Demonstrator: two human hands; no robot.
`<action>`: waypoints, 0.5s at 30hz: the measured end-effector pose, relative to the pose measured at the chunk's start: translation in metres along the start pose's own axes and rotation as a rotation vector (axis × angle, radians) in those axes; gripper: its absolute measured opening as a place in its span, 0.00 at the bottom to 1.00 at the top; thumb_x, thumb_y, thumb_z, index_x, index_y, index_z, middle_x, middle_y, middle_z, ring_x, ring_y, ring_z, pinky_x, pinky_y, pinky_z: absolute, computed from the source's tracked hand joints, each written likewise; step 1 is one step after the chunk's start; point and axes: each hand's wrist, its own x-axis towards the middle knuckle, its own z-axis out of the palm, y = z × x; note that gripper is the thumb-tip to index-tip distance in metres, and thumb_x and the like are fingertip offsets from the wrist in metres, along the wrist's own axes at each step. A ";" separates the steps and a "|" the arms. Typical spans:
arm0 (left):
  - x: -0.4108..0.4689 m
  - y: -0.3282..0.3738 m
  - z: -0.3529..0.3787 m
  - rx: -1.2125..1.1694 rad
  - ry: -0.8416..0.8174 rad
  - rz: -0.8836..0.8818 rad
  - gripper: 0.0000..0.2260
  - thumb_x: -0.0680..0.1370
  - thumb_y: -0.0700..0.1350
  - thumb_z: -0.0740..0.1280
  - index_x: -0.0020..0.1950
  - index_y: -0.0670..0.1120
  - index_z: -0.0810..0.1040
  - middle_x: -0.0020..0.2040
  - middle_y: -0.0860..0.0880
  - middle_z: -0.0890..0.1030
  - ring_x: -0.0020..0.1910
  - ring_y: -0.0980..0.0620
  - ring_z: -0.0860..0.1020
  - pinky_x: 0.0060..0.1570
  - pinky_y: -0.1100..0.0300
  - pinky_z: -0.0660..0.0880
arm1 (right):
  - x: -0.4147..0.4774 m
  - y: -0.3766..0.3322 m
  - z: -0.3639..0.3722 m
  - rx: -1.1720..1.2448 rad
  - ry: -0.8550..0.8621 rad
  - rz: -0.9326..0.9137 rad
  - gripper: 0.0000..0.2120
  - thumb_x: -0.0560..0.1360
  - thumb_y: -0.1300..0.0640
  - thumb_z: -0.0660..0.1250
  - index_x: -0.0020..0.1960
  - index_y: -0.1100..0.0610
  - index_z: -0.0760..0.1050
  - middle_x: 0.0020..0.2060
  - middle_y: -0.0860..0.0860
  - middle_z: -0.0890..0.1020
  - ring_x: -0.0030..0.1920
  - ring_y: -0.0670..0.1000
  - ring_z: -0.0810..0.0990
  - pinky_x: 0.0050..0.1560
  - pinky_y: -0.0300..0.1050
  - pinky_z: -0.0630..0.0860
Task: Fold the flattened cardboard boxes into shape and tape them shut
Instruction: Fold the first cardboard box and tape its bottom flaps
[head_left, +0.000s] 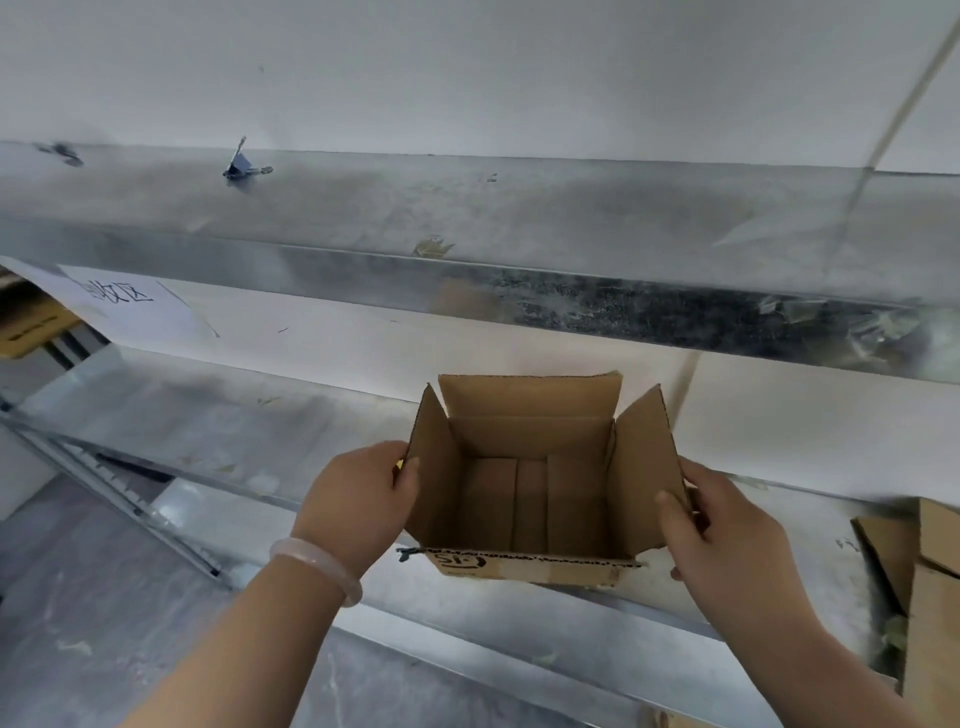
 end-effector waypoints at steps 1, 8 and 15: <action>-0.001 -0.007 -0.009 -0.008 0.031 -0.005 0.12 0.81 0.48 0.59 0.41 0.47 0.77 0.31 0.52 0.76 0.32 0.55 0.75 0.33 0.60 0.70 | 0.000 -0.007 0.003 -0.022 -0.003 -0.036 0.18 0.80 0.50 0.60 0.69 0.47 0.70 0.42 0.43 0.80 0.35 0.46 0.81 0.45 0.46 0.80; -0.014 -0.077 -0.054 -0.084 0.162 -0.114 0.09 0.80 0.46 0.61 0.41 0.48 0.77 0.31 0.51 0.78 0.33 0.51 0.76 0.34 0.54 0.73 | -0.008 -0.076 0.049 0.017 -0.078 -0.170 0.18 0.81 0.50 0.59 0.70 0.47 0.69 0.48 0.45 0.81 0.42 0.45 0.82 0.38 0.30 0.69; -0.035 -0.203 -0.116 -0.070 0.210 -0.243 0.10 0.80 0.47 0.61 0.41 0.47 0.77 0.30 0.51 0.77 0.31 0.53 0.76 0.33 0.53 0.74 | -0.032 -0.183 0.145 0.142 -0.153 -0.284 0.09 0.82 0.49 0.57 0.59 0.35 0.65 0.40 0.40 0.79 0.33 0.40 0.82 0.36 0.33 0.76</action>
